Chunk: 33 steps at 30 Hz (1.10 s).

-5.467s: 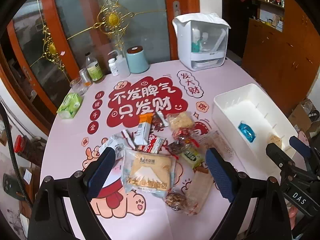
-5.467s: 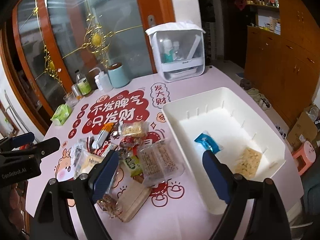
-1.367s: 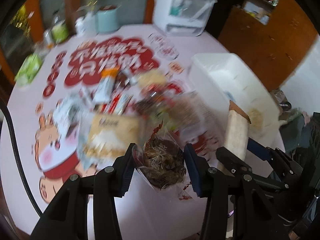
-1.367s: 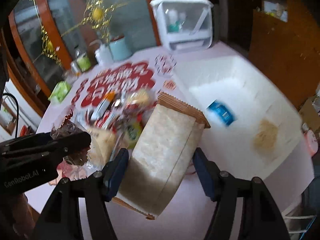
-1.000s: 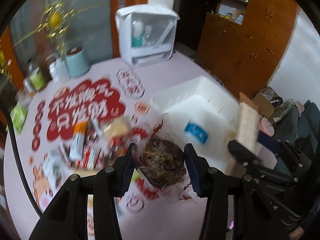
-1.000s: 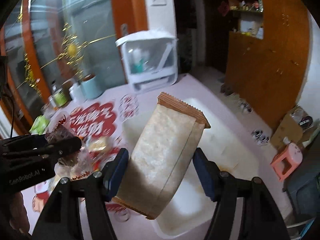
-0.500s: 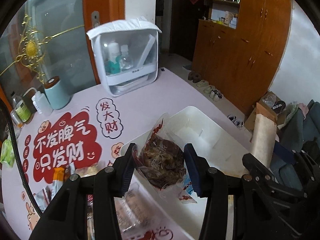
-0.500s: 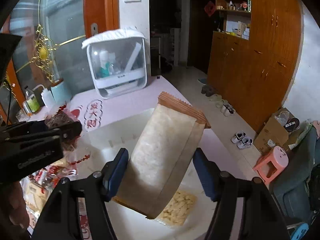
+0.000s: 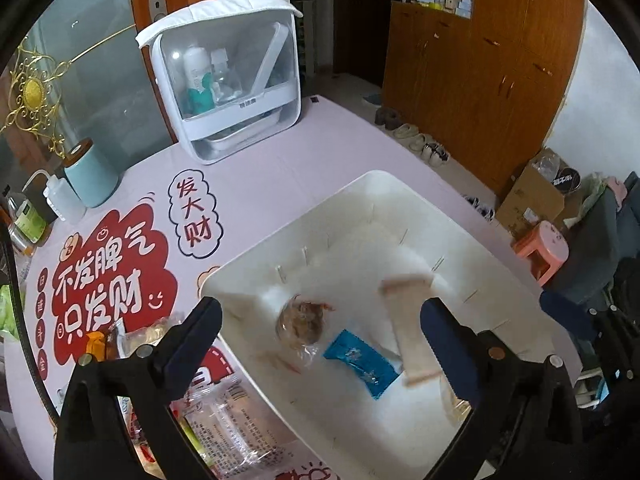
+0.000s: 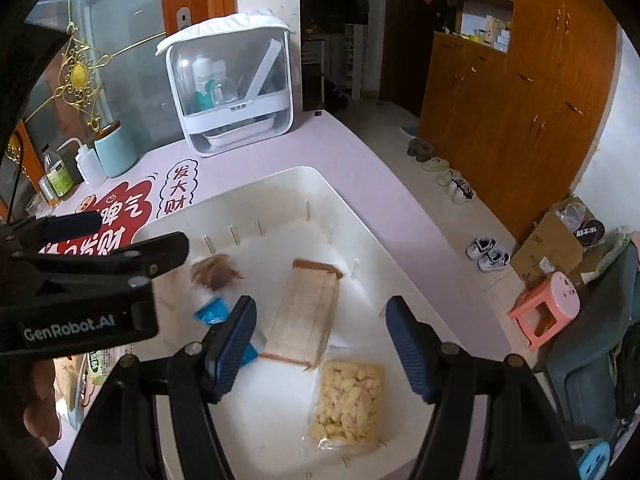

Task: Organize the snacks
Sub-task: 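Carry both packs over the white tray and open both tools to release, then move both tools back over the snack pile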

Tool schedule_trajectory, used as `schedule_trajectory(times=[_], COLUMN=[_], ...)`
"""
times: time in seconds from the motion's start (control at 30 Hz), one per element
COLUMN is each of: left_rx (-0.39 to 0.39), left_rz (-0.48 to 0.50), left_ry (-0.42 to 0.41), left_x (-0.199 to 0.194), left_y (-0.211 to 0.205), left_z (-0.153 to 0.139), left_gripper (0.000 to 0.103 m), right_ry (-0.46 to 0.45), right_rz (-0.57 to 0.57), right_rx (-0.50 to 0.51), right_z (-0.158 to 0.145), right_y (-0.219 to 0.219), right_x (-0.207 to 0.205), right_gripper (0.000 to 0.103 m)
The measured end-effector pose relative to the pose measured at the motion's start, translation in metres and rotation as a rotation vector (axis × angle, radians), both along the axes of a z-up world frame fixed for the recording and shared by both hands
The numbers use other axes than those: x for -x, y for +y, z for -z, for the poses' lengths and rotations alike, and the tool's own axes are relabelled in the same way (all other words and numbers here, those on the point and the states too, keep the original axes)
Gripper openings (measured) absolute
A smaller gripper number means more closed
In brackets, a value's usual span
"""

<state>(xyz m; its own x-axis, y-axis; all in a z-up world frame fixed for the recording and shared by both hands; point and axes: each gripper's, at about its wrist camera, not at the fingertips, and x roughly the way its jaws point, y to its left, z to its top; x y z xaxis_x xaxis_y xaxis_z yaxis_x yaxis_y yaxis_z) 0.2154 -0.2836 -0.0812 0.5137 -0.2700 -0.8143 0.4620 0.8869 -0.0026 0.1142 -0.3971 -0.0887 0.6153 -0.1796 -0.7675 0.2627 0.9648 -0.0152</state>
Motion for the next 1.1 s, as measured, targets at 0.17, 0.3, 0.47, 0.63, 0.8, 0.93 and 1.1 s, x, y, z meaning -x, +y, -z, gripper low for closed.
schedule_trajectory(times=[0.17, 0.3, 0.47, 0.63, 0.8, 0.93, 1.1], left_rx=[0.009, 0.019, 0.017, 0.026, 0.039, 0.049, 0.064], left_rz=[-0.022, -0.042, -0.053, -0.072, -0.095, -0.116, -0.147], left_ry=[0.003, 0.003, -0.020, -0.050, -0.097, -0.135, -0.183], left_x=[0.007, 0.015, 0.032, 0.050, 0.071, 0.086, 0.105], left_y=[0.012, 0.022, 0.034, 0.049, 0.069, 0.083, 0.103], left_z=[-0.003, -0.008, -0.018, -0.036, -0.062, -0.083, -0.108], left_gripper=[0.099, 0.099, 0.099, 0.099, 0.099, 0.099, 0.099], right_ry=[0.005, -0.003, -0.012, -0.034, -0.063, -0.091, -0.157], right_rz=[0.021, 0.028, 0.021, 0.014, 0.002, -0.009, -0.059], right_rx=[-0.011, -0.017, -0.061, -0.066, -0.066, -0.075, -0.074], right_z=[-0.004, -0.010, -0.019, -0.033, -0.057, -0.078, -0.102], right_y=[-0.001, 0.001, 0.004, 0.014, 0.022, 0.029, 0.045], right_x=[0.004, 0.009, 0.018, 0.030, 0.043, 0.054, 0.072], right_gripper=[0.068, 0.068, 0.068, 0.068, 0.068, 0.069, 0.073])
